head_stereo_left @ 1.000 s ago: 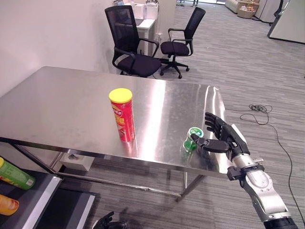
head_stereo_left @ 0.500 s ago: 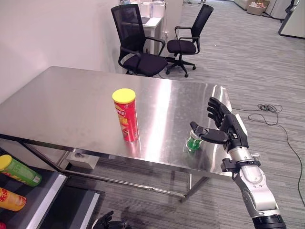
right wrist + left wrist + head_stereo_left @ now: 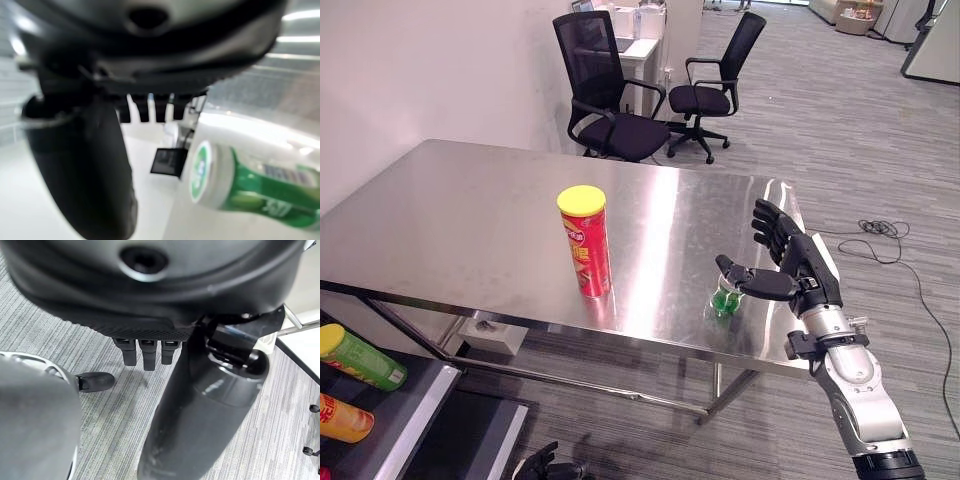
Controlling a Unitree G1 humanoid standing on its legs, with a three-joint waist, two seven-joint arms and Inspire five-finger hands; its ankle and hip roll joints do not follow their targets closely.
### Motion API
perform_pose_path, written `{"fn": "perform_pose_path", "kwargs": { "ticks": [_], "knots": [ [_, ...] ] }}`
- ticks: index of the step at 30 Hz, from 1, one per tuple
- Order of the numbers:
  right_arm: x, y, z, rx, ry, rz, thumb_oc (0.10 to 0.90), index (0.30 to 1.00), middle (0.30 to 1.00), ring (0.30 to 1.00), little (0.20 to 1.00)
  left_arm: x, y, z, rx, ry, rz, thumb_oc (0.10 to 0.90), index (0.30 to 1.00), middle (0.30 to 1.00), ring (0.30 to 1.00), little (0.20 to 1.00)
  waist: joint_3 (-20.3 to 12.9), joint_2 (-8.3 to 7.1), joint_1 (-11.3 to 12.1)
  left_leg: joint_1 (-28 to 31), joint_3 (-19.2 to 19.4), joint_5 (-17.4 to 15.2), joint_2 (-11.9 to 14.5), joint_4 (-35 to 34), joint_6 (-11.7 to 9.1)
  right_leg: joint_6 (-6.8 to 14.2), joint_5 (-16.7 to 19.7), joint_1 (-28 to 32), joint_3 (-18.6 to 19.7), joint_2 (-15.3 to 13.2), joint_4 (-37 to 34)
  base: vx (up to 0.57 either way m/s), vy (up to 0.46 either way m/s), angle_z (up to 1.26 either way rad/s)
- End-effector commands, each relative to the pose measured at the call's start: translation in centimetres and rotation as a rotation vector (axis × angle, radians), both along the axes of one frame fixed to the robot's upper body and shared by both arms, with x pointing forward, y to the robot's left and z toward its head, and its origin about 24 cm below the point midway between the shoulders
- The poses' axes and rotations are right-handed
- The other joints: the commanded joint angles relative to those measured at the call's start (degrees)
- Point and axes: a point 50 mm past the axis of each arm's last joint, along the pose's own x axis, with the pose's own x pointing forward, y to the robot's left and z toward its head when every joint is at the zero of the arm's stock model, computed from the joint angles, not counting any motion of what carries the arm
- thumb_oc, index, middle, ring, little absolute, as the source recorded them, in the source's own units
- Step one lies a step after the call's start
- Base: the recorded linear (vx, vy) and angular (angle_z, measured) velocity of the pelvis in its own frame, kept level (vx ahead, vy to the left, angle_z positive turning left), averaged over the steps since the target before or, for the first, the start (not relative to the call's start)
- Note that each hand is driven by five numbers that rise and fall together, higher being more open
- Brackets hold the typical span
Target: Put the goods on the table back onto the shelves and tidy them up.
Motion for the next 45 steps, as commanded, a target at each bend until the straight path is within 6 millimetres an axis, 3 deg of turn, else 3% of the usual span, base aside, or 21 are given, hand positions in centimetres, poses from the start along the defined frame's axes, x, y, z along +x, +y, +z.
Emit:
{"fn": "perform_pose_path", "kwargs": {
  "ticks": [1,31,45],
  "knots": [
    [0.2,0.0,4.7,-0.074,-0.219,0.057,0.800,0.900,0.900,0.900,0.900,-1.7,0.7,-0.3,0.037,0.055,-0.041,0.800,0.900,0.900,0.900,0.900,-2.51,-1.04,0.63,0.61,-1.81,-5.10,3.13,0.20,-2.80,2.38,9.61,2.99,-0.87,-3.83,-0.04,0.00,0.000,0.00],
    [0.7,-1.3,-0.8,-0.079,0.035,0.025,0.800,0.900,0.900,0.900,0.900,-1.4,0.8,-0.1,0.035,0.041,-0.051,0.800,0.900,0.900,0.900,0.900,-2.05,-1.13,1.10,0.20,-2.24,-5.34,2.65,0.20,-2.68,2.63,10.63,2.60,-2.04,-4.44,0.34,0.00,0.000,0.00],
    [2.0,-0.7,-0.9,-0.058,0.034,0.003,0.800,0.900,0.900,0.900,0.900,-1.7,1.2,-0.1,0.049,0.046,-0.051,0.800,0.900,0.900,0.900,0.900,-1.80,-1.48,2.15,0.04,-2.57,-5.61,2.11,0.20,-2.57,2.87,11.45,2.53,-2.30,-5.03,0.54,0.00,0.000,0.00]
  ]
}}
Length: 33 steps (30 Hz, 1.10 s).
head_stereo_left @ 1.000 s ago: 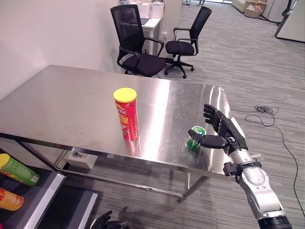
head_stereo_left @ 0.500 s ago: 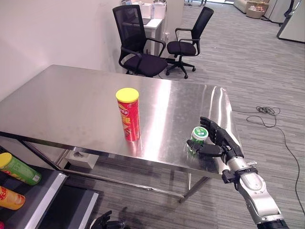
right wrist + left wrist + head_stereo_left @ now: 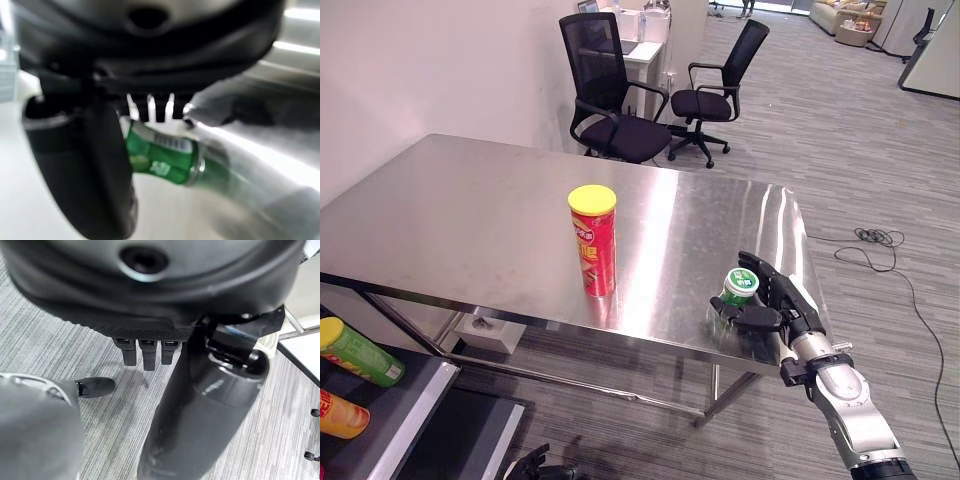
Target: Put the goods on the table back onto the shelves and tidy them up.
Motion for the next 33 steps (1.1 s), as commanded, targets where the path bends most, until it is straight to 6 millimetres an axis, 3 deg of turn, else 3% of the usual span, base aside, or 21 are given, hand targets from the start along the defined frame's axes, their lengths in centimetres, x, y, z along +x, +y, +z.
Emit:
{"fn": "perform_pose_path", "kwargs": {
  "ticks": [1,7,8,9,10,11,12,13,33],
  "knots": [
    [2.3,0.3,4.5,-0.014,-0.217,0.010,0.800,0.900,0.900,0.900,0.900,-1.3,-0.3,-0.3,0.014,0.036,-0.050,0.800,0.900,0.900,0.900,0.900,-1.71,0.15,2.05,-0.25,-2.24,-5.15,2.87,0.42,-3.23,2.85,11.40,2.44,-0.96,-4.24,-0.37,0.00,0.000,0.00],
    [2.5,0.5,4.3,-0.016,-0.207,0.020,0.800,0.900,0.900,0.900,0.900,-1.6,0.0,-0.3,0.019,0.041,-0.039,0.800,0.900,0.900,0.900,0.900,-1.73,-0.18,2.66,-0.24,-2.41,-5.28,2.69,0.42,-3.20,2.90,11.72,2.61,-1.25,-4.45,-0.35,0.00,0.000,0.00],
    [2.5,0.6,4.3,-0.015,-0.206,0.022,0.767,0.851,0.851,0.851,0.851,-1.7,0.0,-0.3,0.019,0.043,-0.037,0.800,0.900,0.900,0.900,0.900,-1.73,-0.18,2.71,-0.25,-2.44,-5.29,2.66,0.42,-3.20,2.92,11.74,2.57,-1.36,-4.50,-0.26,0.00,0.000,0.00],
    [2.5,0.6,4.2,-0.013,-0.203,0.021,0.712,0.768,0.768,0.768,0.768,-1.8,0.0,-0.3,0.020,0.044,-0.035,0.800,0.900,0.900,0.900,0.900,-1.67,-0.19,2.82,-0.25,-2.43,-5.32,2.64,0.42,-3.19,2.93,11.74,2.54,-1.37,-4.54,-0.19,0.00,0.000,0.00],
    [2.6,0.6,4.1,-0.013,-0.199,0.020,0.543,0.514,0.514,0.514,0.514,-1.9,0.1,-0.3,0.022,0.046,-0.031,0.800,0.900,0.900,0.900,0.900,-1.64,-0.19,2.95,-0.21,-2.51,-5.34,2.58,0.42,-3.17,2.96,11.82,2.56,-1.48,-4.63,-0.16,0.00,0.000,0.00],
    [2.6,0.6,4.1,-0.013,-0.195,0.022,0.494,0.441,0.441,0.441,0.441,-1.9,0.1,-0.3,0.022,0.047,-0.031,0.800,0.900,0.900,0.900,0.900,-1.64,-0.17,3.01,-0.17,-2.53,-5.38,2.55,0.42,-3.16,2.98,11.87,2.56,-1.56,-4.67,-0.14,0.00,0.000,0.00],
    [2.6,0.6,4.1,-0.014,-0.196,0.021,0.494,0.441,0.441,0.441,0.441,-2.0,0.1,-0.3,0.022,0.048,-0.030,0.800,0.900,0.900,0.900,0.900,-1.62,-0.19,3.05,-0.19,-2.53,-5.40,2.52,0.42,-3.14,2.96,11.86,2.59,-1.55,-4.68,-0.13,0.00,0.000,0.00],
    [2.6,0.6,4.1,-0.014,-0.196,0.021,0.400,0.300,0.300,0.300,0.300,-2.0,0.1,-0.3,0.022,0.048,-0.030,0.800,0.900,0.900,0.900,0.900,-1.62,-0.19,3.05,-0.19,-2.53,-5.40,2.52,0.42,-3.14,2.97,11.86,2.59,-1.55,-4.68,-0.13,0.00,0.000,0.00],
    [2.4,-0.3,4.0,-0.023,-0.207,-0.044,0.400,0.300,0.300,0.300,0.300,-2.3,0.2,-0.4,0.042,0.080,-0.066,0.800,0.900,0.900,0.900,0.900,-2.03,0.58,2.33,0.73,-2.52,-5.98,2.08,0.42,-2.91,3.16,12.32,2.79,-1.46,-5.32,0.08,0.00,0.000,0.00]
  ]
}}
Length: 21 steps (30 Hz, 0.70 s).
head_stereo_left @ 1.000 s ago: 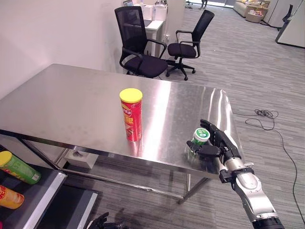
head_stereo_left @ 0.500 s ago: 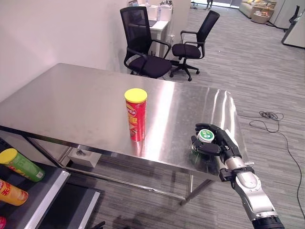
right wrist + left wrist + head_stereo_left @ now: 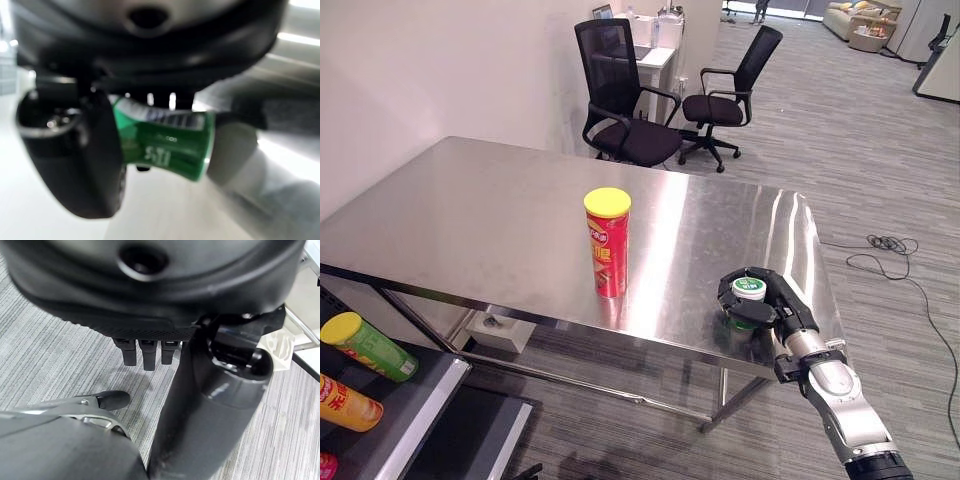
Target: Put the goods on the table back onto the shelves and tidy them up.
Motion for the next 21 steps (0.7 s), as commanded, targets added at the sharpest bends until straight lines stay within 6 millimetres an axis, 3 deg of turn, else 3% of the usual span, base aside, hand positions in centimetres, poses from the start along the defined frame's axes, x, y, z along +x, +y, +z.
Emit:
{"fn": "perform_pose_path", "kwargs": {
  "ticks": [1,7,11,17,19,21],
  "knots": [
    [2.1,-1.0,4.4,-0.010,-0.219,-0.057,0.400,0.300,0.300,0.300,0.300,0.0,-0.2,-0.1,0.027,0.012,-0.050,0.800,0.900,0.900,0.900,0.900,-1.61,-0.10,0.88,0.38,-2.46,-5.64,2.90,0.40,-3.41,2.67,12.67,2.81,-1.10,-4.38,-0.87,0.00,0.000,0.00],
    [1.8,-1.7,6.4,-0.017,-0.317,-0.105,0.400,0.300,0.300,0.300,0.300,1.1,-0.2,0.1,0.047,-0.003,-0.096,0.800,0.900,0.900,0.900,0.900,-1.73,0.50,-0.06,0.69,-2.30,-5.54,2.84,0.40,-3.46,2.63,13.03,2.69,-0.53,-4.52,-0.14,-0.02,-0.010,0.00],
    [0.8,-0.9,9.5,-0.014,-0.468,-0.093,0.400,0.300,0.300,0.300,0.300,2.0,-0.6,0.1,0.048,-0.017,-0.106,0.800,0.900,0.900,0.900,0.900,-1.54,1.25,-1.18,0.82,-2.13,-4.98,3.24,0.40,-3.39,2.45,13.11,2.38,0.43,-4.90,2.74,-0.08,-0.044,0.01],
    [-0.8,0.4,11.2,-0.003,-0.553,-0.033,0.400,0.300,0.300,0.300,0.300,2.9,-0.9,0.3,0.045,-0.044,-0.141,0.800,0.900,0.900,0.900,0.900,-1.50,2.12,-3.50,0.99,-2.38,-3.79,4.52,0.40,-3.27,1.64,10.80,0.32,6.74,-3.32,6.26,-0.09,-0.043,0.01],
    [-1.7,1.2,11.8,0.013,-0.585,0.017,0.400,0.300,0.300,0.300,0.300,3.7,-1.0,0.4,0.047,-0.064,-0.163,0.800,0.900,0.900,0.900,0.900,-1.29,2.49,-4.80,0.92,-3.02,-2.86,5.27,0.40,-3.16,0.87,8.43,-0.43,11.52,-1.63,6.06,-0.16,-0.067,0.05],
    [-2.5,2.3,12.0,0.046,-0.598,0.084,0.400,0.300,0.300,0.300,0.300,4.2,-1.1,0.5,0.048,-0.070,-0.184,0.800,0.900,0.900,0.900,0.900,-1.47,2.46,-4.96,0.65,-3.12,-1.99,5.67,0.40,-3.46,0.57,7.34,0.54,11.65,-0.84,4.47,-0.20,-0.090,0.03]
  ]
}}
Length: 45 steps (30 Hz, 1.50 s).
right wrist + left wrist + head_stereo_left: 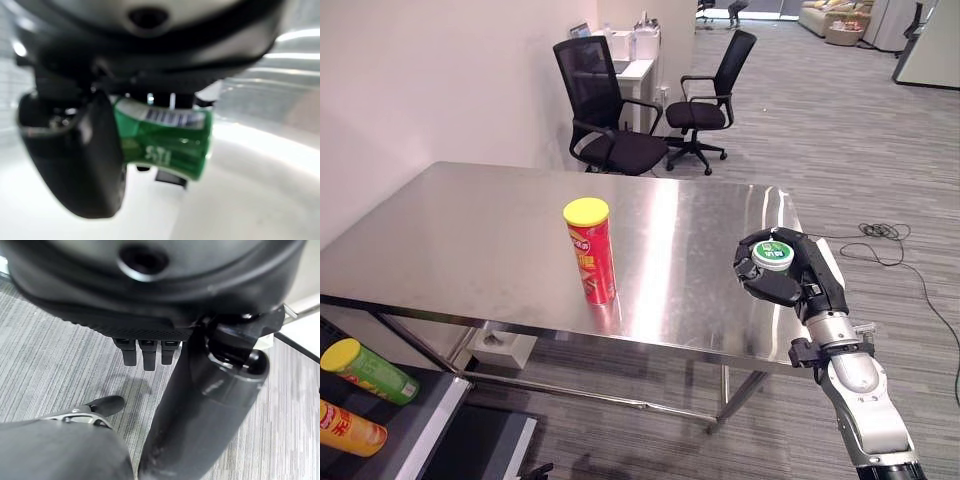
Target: Put the goods on the table back onto the shelves and tidy them up.
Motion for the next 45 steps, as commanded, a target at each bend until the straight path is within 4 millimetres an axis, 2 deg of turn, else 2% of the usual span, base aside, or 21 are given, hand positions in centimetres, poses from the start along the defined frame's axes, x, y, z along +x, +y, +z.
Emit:
{"fn": "perform_pose_path", "kwargs": {
  "ticks": [1,10,11,14,15,18,21,25,28,29,30,31,32,33,35,37,38,39,40,44,45],
  "knots": [
    [-0.9,2.0,5.6,0.028,-0.304,0.142,0.400,0.300,0.300,0.300,0.300,3.4,0.1,0.7,0.025,-0.084,-0.059,0.800,0.900,0.900,0.900,0.900,-1.77,-1.34,-0.32,-1.40,-2.60,-2.02,4.87,0.13,-3.98,0.58,12.39,4.21,1.70,0.05,-6.32,-0.19,-0.099,0.05],
    [-4.1,7.2,6.7,0.127,-0.356,0.519,0.400,0.300,0.300,0.300,0.300,5.6,-0.9,1.0,0.019,-0.106,-0.168,0.800,0.900,0.900,0.900,0.900,0.29,-1.85,0.34,-6.52,-7.03,3.69,8.27,0.13,-6.52,-3.27,6.93,5.15,1.75,7.02,-8.55,-0.22,-0.086,0.27],
    [-4.6,8.4,6.7,0.153,-0.352,0.607,0.400,0.300,0.300,0.300,0.300,3.1,-0.7,0.4,-0.001,-0.052,-0.149,0.800,0.900,0.900,0.900,0.900,2.33,-1.81,1.07,-7.83,-8.47,5.04,8.83,0.13,-7.32,-4.09,6.17,5.44,0.82,8.51,-8.23,-0.29,-0.059,0.32],
    [-5.8,9.5,7.8,0.134,-0.410,0.706,0.400,0.300,0.300,0.300,0.300,3.1,-1.8,0.1,-0.017,-0.034,-0.155,0.800,0.900,0.900,0.900,0.900,3.72,-1.91,1.64,-8.87,-8.77,4.93,9.22,0.13,-7.32,-4.60,5.93,5.44,-0.57,9.46,-8.08,-0.27,-0.029,0.62],
    [-6.5,10.5,8.2,0.119,-0.432,0.795,0.400,0.300,0.300,0.300,0.300,3.3,-2.4,0.1,-0.053,-0.056,-0.095,0.800,0.900,0.900,0.900,0.900,5.32,-2.01,2.34,-9.58,-7.26,5.57,9.77,0.13,-7.32,-4.83,6.29,5.57,-2.48,9.62,-7.97,-0.25,0.034,0.87],
    [-6.9,12.2,7.4,0.166,-0.360,0.905,0.400,0.300,0.300,0.300,0.300,1.8,-3.2,-0.3,-0.092,-0.048,0.007,0.800,0.900,0.900,0.900,0.900,5.76,-3.25,1.57,-7.14,1.04,3.48,11.67,3.32,-5.03,-4.48,8.80,3.43,-5.04,7.93,-7.80,-0.29,0.069,0.55],
    [-7.0,12.6,6.6,0.169,-0.296,0.936,0.400,0.300,0.300,0.300,0.300,0.8,-3.2,-0.5,-0.078,-0.033,0.008,0.800,0.900,0.900,0.900,0.900,4.41,-3.71,0.24,-2.52,4.32,1.18,13.21,5.45,-4.73,-4.01,11.42,1.12,-7.05,6.25,-8.95,-0.15,0.121,0.19],
    [-6.5,12.4,6.2,0.135,-0.274,0.918,0.400,0.300,0.300,0.300,0.300,1.3,-3.1,-0.3,-0.044,-0.034,-0.081,0.800,0.900,0.900,0.900,0.900,3.17,-3.63,-2.69,8.00,10.44,-1.82,17.26,5.46,-5.29,-2.89,13.86,-1.28,-11.93,3.28,-9.46,-0.10,0.201,0.43],
    [-5.9,11.9,5.6,0.113,-0.249,0.868,0.400,0.300,0.300,0.300,0.300,2.5,-4.1,-0.2,-0.041,-0.048,-0.200,0.800,0.900,0.900,0.900,0.900,2.37,-1.76,-5.32,14.69,14.57,1.59,21.10,4.45,-6.83,-2.03,14.72,-3.10,-15.06,1.44,-8.51,-0.04,0.296,0.89],
    [-5.9,11.9,5.6,0.112,-0.249,0.868,0.400,0.300,0.300,0.300,0.300,2.4,-4.1,-0.2,-0.041,-0.048,-0.201,0.800,0.900,0.900,0.900,0.900,2.40,-1.72,-5.32,14.77,14.54,1.66,21.15,4.37,-6.88,-2.05,14.68,-3.03,-15.10,1.50,-8.49,-0.04,0.242,0.85],
    [-5.6,11.4,5.4,0.102,-0.249,0.831,0.400,0.300,0.300,0.300,0.300,2.8,-4.2,-0.1,-0.035,-0.059,-0.229,0.800,0.900,0.900,0.900,0.900,2.17,-1.04,-5.84,15.92,15.26,3.44,22.23,4.23,-7.41,-1.84,14.87,-3.57,-15.99,0.81,-7.90,-0.04,0.384,1.21],
    [-4.8,10.5,4.2,0.106,-0.191,0.750,0.400,0.300,0.300,0.300,0.300,2.8,-3.4,0.1,-0.001,-0.067,-0.269,0.800,0.900,0.900,0.900,0.900,1.80,0.44,-6.99,17.54,15.70,7.13,24.04,4.00,-8.85,-1.36,15.20,-4.48,-17.33,-0.37,-6.85,-0.04,0.384,1.34],
    [-4.8,10.6,4.1,0.106,-0.192,0.750,0.400,0.300,0.300,0.300,0.300,2.8,-3.4,0.1,-0.001,-0.066,-0.269,0.800,0.900,0.900,0.900,0.900,1.76,0.43,-7.05,17.52,15.65,7.20,24.07,3.92,-8.89,-1.38,15.15,-4.50,-17.38,-0.35,-6.81,0.00,0.516,0.91],
    [-5.1,9.7,4.6,0.070,-0.231,0.701,0.400,0.300,0.300,0.300,0.300,5.0,-3.7,0.6,0.024,-0.107,-0.310,0.800,0.900,0.900,0.900,0.900,1.34,1.07,-7.71,17.42,14.02,8.52,24.72,3.85,-10.10,-0.64,15.47,-4.76,-18.06,-2.10,-6.03,0.03,0.349,0.79],
    [-5.0,9.2,4.6,0.045,-0.256,0.648,0.400,0.300,0.300,0.300,0.300,6.3,-4.7,0.9,0.023,-0.137,-0.385,0.800,0.900,0.900,0.900,0.900,0.77,1.68,-8.47,18.12,15.19,4.23,23.01,1.00,-9.71,0.41,15.77,-5.06,-19.70,-4.56,-4.67,0.04,0.386,0.77],
    [-4.8,8.9,4.7,0.020,-0.276,0.607,0.400,0.300,0.300,0.300,0.300,7.3,-5.5,1.2,0.019,-0.175,-0.417,0.800,0.900,0.900,0.900,0.900,0.77,1.38,-8.55,16.89,14.99,-0.74,20.27,0.14,-9.28,1.24,17.86,-5.40,-19.01,-7.12,-4.09,0.03,0.280,0.58],
    [-4.7,8.9,4.7,0.020,-0.277,0.607,0.400,0.300,0.300,0.300,0.300,7.3,-5.5,1.2,0.019,-0.176,-0.417,0.800,0.900,0.900,0.900,0.900,0.76,1.29,-8.52,16.89,15.01,-0.78,20.14,0.14,-9.22,1.29,17.88,-5.45,-18.95,-7.26,-4.05,0.01,0.210,0.32],
    [-4.6,8.8,4.5,0.024,-0.279,0.587,0.400,0.300,0.300,0.300,0.300,7.4,-5.5,1.3,0.027,-0.183,-0.438,0.800,0.900,0.900,0.900,0.900,0.99,0.76,-8.44,16.39,14.96,-3.48,18.76,0.13,-9.00,2.16,20.04,-5.86,-18.78,-8.94,-3.89,-0.01,0.193,0.24],
    [-4.5,8.7,4.3,0.028,-0.269,0.574,0.400,0.300,0.300,0.300,0.300,7.4,-5.3,1.3,0.037,-0.183,-0.450,0.800,0.900,0.900,0.900,0.900,1.24,0.33,-8.31,16.04,14.54,-5.66,17.41,0.13,-8.74,2.75,21.53,-6.02,-18.66,-10.15,-4.26,-0.01,0.302,0.18],
    [-4.5,7.9,3.3,0.059,-0.235,0.509,0.400,0.300,0.300,0.300,0.300,6.4,-2.8,1.4,0.081,-0.174,-0.360,0.800,0.900,0.900,0.900,0.900,2.12,-0.42,-7.00,13.56,13.09,-8.57,13.75,0.13,-8.21,4.28,27.07,-5.33,-20.01,-12.78,-6.96,-0.03,0.237,0.13],
    [-4.6,6.9,3.2,0.041,-0.234,0.457,0.400,0.300,0.300,0.300,0.300,6.1,-2.4,1.5,0.088,-0.178,-0.375,0.800,0.900,0.900,0.900,0.900,2.22,-0.30,-8.77,11.25,9.77,-9.24,12.60,0.13,-7.58,3.66,27.36,-7.81,-12.38,-10.49,-7.01,0.04,0.304,0.49]
  ]
}}
